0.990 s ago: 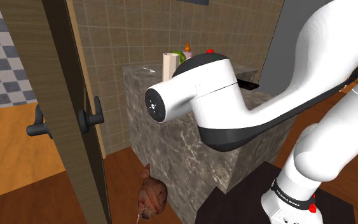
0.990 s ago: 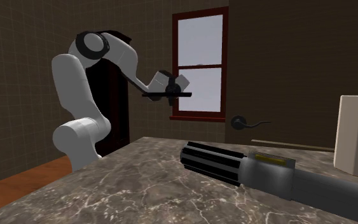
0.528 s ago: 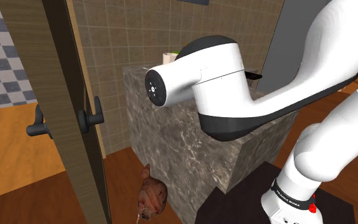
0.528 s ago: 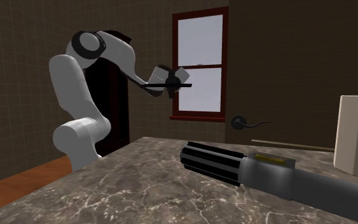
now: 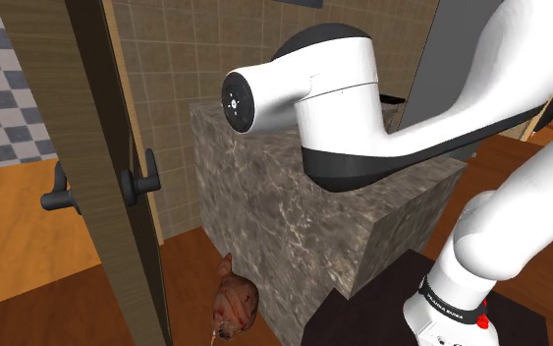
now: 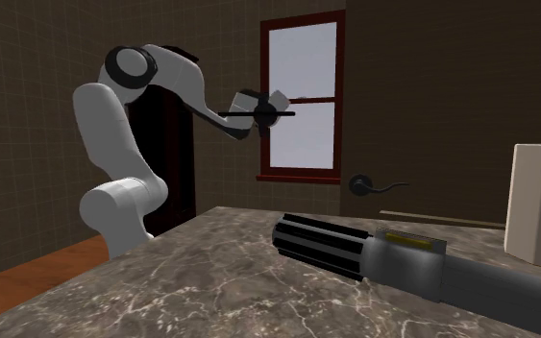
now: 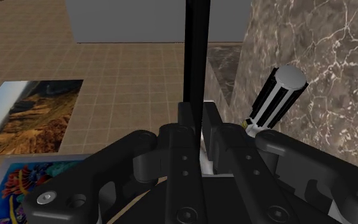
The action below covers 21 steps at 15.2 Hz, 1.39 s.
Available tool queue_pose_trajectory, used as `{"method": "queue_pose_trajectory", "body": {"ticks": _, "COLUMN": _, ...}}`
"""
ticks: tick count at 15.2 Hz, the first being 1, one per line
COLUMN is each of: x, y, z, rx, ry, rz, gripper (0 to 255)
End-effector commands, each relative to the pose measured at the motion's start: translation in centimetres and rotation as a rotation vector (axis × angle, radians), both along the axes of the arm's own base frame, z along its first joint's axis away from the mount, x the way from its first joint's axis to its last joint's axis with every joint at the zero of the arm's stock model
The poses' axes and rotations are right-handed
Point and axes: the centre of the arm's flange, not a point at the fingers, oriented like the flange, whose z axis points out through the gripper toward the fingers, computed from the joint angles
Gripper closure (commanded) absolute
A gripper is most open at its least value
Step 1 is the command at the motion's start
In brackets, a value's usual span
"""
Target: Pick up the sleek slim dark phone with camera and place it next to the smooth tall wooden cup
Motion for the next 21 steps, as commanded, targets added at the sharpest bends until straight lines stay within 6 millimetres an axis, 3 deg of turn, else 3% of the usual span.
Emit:
{"method": "queue_pose_trajectory", "body": {"ticks": 1, "x": 2.1, "y": -1.3, "z": 0.1, "rx": 0.000, "ry": 0.000, "rz": 0.000, "gripper": 255}}
{"method": "queue_pose_trajectory", "body": {"ticks": 21, "x": 24.3, "y": -15.5, "z": 0.1, "rx": 0.000, "ry": 0.000, "rz": 0.000, "gripper": 255}}
